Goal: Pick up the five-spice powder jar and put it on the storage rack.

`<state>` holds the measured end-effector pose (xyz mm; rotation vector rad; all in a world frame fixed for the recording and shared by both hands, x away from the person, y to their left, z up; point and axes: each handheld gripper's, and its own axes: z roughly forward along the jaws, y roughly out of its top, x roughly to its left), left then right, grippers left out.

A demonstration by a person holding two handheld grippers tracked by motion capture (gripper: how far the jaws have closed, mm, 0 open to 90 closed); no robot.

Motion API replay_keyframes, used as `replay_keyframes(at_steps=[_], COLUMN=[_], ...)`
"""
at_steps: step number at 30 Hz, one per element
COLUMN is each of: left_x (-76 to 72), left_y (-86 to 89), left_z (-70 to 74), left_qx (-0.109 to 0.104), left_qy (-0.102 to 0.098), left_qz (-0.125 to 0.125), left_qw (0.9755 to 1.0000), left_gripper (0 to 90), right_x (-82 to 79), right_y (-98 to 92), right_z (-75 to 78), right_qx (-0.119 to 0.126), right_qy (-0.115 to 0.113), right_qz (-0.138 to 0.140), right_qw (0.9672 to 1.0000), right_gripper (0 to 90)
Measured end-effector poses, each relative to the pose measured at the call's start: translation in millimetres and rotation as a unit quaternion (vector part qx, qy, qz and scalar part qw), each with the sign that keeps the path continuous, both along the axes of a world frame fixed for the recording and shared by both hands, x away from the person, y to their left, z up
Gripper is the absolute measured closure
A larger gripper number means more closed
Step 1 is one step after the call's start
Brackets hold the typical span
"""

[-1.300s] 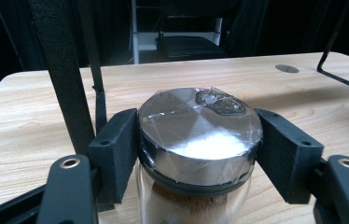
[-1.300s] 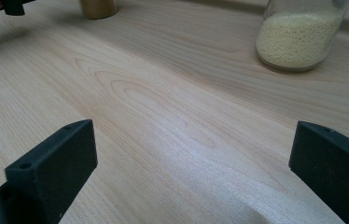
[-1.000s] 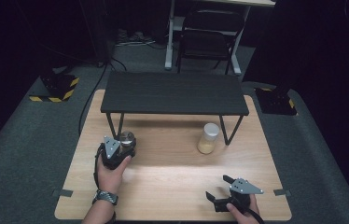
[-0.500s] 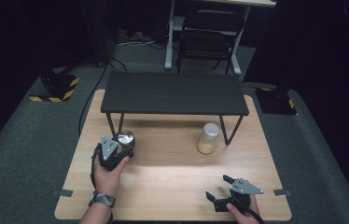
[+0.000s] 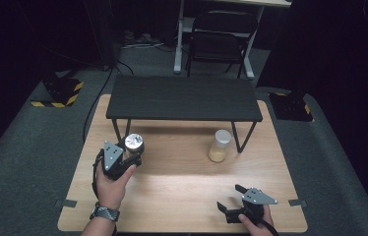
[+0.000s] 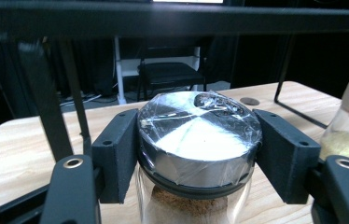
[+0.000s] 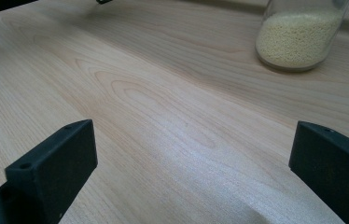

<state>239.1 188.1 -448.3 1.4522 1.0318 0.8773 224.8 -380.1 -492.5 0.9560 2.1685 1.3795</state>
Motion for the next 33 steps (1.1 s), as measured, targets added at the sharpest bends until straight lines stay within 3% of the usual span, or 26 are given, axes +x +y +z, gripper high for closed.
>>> replay_keyframes(at_steps=[17,33], left_x=[-5.2,1.6], left_y=[-20.7,-33.7], left_z=[39.2,81.0], left_qx=[0.0,-0.002], left_qy=[-0.016,-0.026], left_qz=[-0.025,-0.032], left_qw=[0.9996,0.9991], left_gripper=[34.9,34.9], right_x=[0.1,0.6], right_y=[0.0,-0.2], right_z=[0.1,0.3], right_qx=[-0.001,-0.001], right_qy=[-0.001,0.0], right_qz=[0.002,0.004], right_qw=[1.0,1.0], right_gripper=[0.5,0.5])
